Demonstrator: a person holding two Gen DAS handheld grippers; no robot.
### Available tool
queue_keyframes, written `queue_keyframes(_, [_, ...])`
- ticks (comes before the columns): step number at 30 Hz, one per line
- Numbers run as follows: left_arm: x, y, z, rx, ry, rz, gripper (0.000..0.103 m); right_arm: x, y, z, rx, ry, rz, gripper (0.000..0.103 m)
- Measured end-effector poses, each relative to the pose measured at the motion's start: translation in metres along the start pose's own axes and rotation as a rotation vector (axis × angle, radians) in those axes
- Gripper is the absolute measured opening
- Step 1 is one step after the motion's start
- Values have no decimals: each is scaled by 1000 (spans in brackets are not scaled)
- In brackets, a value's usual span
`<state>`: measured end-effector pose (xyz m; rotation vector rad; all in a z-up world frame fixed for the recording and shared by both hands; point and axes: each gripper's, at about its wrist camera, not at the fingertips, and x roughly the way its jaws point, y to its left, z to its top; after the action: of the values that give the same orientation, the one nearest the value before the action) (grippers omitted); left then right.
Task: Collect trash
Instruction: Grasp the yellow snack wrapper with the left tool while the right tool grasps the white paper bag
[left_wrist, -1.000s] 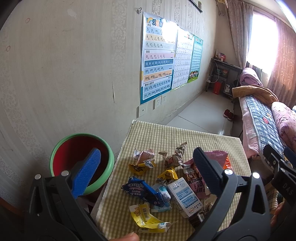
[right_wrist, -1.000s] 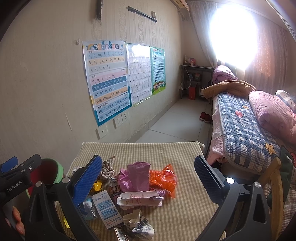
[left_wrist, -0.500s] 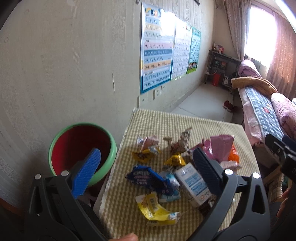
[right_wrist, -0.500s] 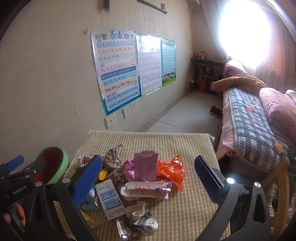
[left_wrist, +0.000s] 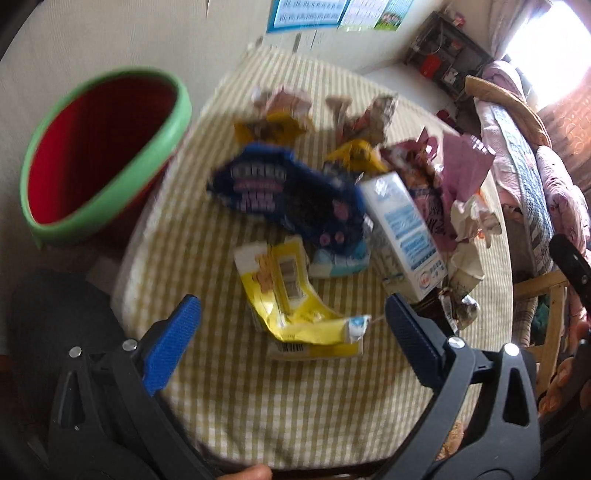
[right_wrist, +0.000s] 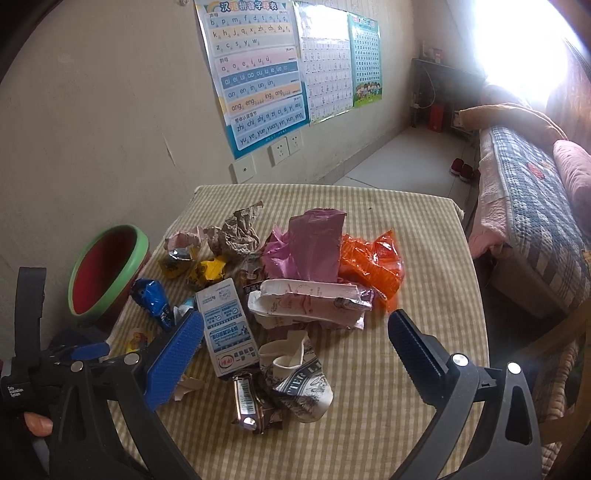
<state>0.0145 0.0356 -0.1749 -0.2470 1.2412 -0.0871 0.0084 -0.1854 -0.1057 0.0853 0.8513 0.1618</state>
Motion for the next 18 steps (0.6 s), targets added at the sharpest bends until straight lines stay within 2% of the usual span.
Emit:
queue_keyframes(3, [7,10,-6,-91,84,-18,98,8,-3,5,-75,22,-20,96])
queue_keyframes(8, [8,20,-12,-181,117,-50,97,19,-8,10,-218,63,-39,95])
queue_keyframes(10, [12,19,-13,-202,144,-71,94,27,-12,10,-242,93,-39,87])
queue_keyframes(14, [33,12,-12,-181,176,-73,79,42,-23,10,-241,148,-12,74])
queue_keyframes(16, [37,9,-7,-166,167,-70,74,47,-22,11,-266,163,-15,71])
queue_keyframes(18, [40,1,-3,-126,161,-62,63,51,-20,12,-298,169,-15,71])
